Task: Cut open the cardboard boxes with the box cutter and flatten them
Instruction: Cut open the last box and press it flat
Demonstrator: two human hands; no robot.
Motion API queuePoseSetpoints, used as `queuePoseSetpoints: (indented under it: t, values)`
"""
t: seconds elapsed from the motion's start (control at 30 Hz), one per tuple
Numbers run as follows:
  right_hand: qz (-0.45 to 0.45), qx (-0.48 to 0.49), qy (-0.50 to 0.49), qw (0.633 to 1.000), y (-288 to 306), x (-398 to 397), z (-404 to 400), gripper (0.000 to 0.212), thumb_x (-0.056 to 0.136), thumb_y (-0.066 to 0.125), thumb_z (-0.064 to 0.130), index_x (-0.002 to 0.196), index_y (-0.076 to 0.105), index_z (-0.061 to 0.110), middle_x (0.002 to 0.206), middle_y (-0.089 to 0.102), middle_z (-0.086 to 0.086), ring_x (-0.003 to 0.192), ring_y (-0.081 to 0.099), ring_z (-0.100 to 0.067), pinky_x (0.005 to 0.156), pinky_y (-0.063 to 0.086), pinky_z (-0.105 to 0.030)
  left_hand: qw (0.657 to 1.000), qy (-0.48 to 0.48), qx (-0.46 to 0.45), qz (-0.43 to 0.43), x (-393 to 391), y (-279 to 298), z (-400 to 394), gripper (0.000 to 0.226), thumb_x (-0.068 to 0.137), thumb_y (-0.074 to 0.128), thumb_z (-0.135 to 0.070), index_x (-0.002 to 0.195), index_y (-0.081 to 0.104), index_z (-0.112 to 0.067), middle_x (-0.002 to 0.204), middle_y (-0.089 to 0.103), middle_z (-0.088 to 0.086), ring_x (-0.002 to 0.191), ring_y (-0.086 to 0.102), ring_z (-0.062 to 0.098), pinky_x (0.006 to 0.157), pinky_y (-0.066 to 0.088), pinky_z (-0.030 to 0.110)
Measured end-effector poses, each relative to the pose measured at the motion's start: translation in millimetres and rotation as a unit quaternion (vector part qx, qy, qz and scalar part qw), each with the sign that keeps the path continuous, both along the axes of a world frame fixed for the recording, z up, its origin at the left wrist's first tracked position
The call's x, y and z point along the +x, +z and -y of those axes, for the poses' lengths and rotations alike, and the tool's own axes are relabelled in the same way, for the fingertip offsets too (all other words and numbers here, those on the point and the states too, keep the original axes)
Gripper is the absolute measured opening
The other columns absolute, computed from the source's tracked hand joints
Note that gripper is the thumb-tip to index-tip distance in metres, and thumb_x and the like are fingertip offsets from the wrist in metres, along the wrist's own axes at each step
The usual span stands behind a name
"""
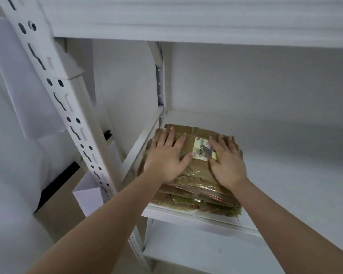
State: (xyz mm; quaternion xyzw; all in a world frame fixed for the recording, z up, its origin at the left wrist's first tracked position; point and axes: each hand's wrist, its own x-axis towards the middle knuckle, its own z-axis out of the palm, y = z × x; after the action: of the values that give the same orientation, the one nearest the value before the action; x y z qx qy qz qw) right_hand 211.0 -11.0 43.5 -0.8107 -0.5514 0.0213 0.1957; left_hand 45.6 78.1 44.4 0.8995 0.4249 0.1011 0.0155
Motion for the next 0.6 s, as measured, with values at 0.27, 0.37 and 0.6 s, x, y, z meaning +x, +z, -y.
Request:
queuePoseSetpoints:
  t: [0.27,0.37,0.6]
  values:
    - [-0.072,0.051,0.007,0.996,-4.1,-3.5,4.1,0.054,0.097,0.047,0.035,0.147,0.027,0.035,0.159,0.015,0.006,0.147,0.002,-0.019,0.119,0.009,-0.044,0.999,-0.007,-0.034,0.032,-5.8,-1.0,5.3,0.064,0.095,0.017,-0.061,0.152,0.000,-0.037,0.160,-0.010,0.001,0.147,-0.014,0.020,0.119,0.002,0.048]
    - [-0.102,0.035,0.024,0.994,8.4,-2.5,5.8,0.052,0.098,0.044,0.037,0.148,0.027,0.032,0.159,0.013,0.004,0.147,0.000,-0.020,0.118,0.005,-0.040,0.981,-0.008,-0.144,0.132,-9.9,14.0,5.1,0.064,0.098,0.030,-0.052,0.152,0.002,-0.035,0.161,-0.008,-0.002,0.147,-0.012,0.016,0.119,0.000,0.045]
    - [-0.012,0.040,0.017,0.999,24.7,-3.3,8.4,0.048,0.094,0.052,0.032,0.140,0.038,0.024,0.158,0.020,-0.003,0.147,0.004,-0.024,0.118,0.015,-0.048,0.999,-0.022,-0.027,-0.004,-11.3,40.0,7.3,0.078,0.089,0.033,-0.069,0.151,0.014,-0.026,0.160,-0.007,0.010,0.147,-0.012,0.028,0.114,0.001,0.061]
